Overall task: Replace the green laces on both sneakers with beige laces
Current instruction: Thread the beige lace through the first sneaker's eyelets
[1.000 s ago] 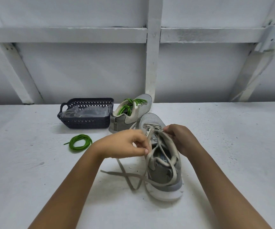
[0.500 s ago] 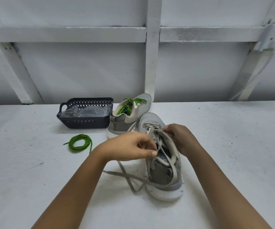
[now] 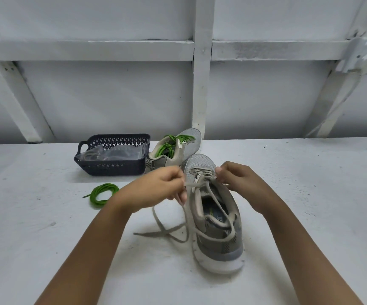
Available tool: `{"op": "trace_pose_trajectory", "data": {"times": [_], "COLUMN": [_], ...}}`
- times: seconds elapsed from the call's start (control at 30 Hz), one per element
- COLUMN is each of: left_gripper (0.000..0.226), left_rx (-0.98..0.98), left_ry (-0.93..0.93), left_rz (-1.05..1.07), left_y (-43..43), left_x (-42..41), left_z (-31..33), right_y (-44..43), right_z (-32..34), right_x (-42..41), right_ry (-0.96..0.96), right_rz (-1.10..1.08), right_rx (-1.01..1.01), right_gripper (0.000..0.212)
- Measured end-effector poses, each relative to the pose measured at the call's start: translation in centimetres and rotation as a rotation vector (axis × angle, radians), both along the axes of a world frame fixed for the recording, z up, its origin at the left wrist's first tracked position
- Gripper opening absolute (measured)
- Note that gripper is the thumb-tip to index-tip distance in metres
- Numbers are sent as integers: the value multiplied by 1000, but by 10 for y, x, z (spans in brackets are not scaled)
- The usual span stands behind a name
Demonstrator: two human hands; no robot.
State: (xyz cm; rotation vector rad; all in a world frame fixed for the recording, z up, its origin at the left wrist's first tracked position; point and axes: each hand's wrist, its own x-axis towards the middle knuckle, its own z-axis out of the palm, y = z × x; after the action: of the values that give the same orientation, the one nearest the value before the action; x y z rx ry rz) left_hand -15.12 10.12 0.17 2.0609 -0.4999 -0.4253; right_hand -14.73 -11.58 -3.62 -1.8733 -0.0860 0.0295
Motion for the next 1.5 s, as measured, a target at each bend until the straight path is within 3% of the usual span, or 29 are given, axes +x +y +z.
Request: {"op": "trace_pose_trajectory", "data": {"times": [0.1, 0.23, 0.43, 0.57, 0.67, 0.73, 0.8, 0.93, 1.1, 1.2, 1.5], "left_gripper": [18, 8, 12, 19, 23, 23, 22, 10, 12, 23, 16], "left_rx": [-152, -306, -808, -877, -912, -950, -979, -947, -669, -571, -492], "left_ry": [66, 6, 133, 88, 119, 155, 160, 141, 206, 267, 260], "left_rz": [3, 55, -9, -12, 3, 37, 91, 269, 305, 170, 15], "left_y": [-1, 2, 3, -7, -17, -21, -23, -21, -27, -31, -17], "left_x": [2, 5, 4, 13, 24, 32, 40, 50, 37, 27, 19], "left_z": [4, 14, 54, 75, 81, 81, 78, 63, 21, 0, -9], "right_y": [5, 9, 13, 22, 35, 46, 53, 57, 44, 38, 33], "right_z": [14, 23, 37, 63, 71, 71, 69, 68, 76, 75, 61], "right_x": [-11, -19, -13, -18, -21, -20, -19, -13, 10, 25, 41], "right_ry": [-29, -34, -175, -130, -78, -80, -64, -11, 18, 28, 113], "right_rz": [2, 38, -90, 187, 428, 442, 403, 220, 4, -71, -100], "right_rx": [-150, -229, -190, -59, -197, -228, -169, 45, 381, 395, 463], "right_gripper": [30, 26, 19, 18, 26, 30, 20, 28, 31, 32, 31]}}
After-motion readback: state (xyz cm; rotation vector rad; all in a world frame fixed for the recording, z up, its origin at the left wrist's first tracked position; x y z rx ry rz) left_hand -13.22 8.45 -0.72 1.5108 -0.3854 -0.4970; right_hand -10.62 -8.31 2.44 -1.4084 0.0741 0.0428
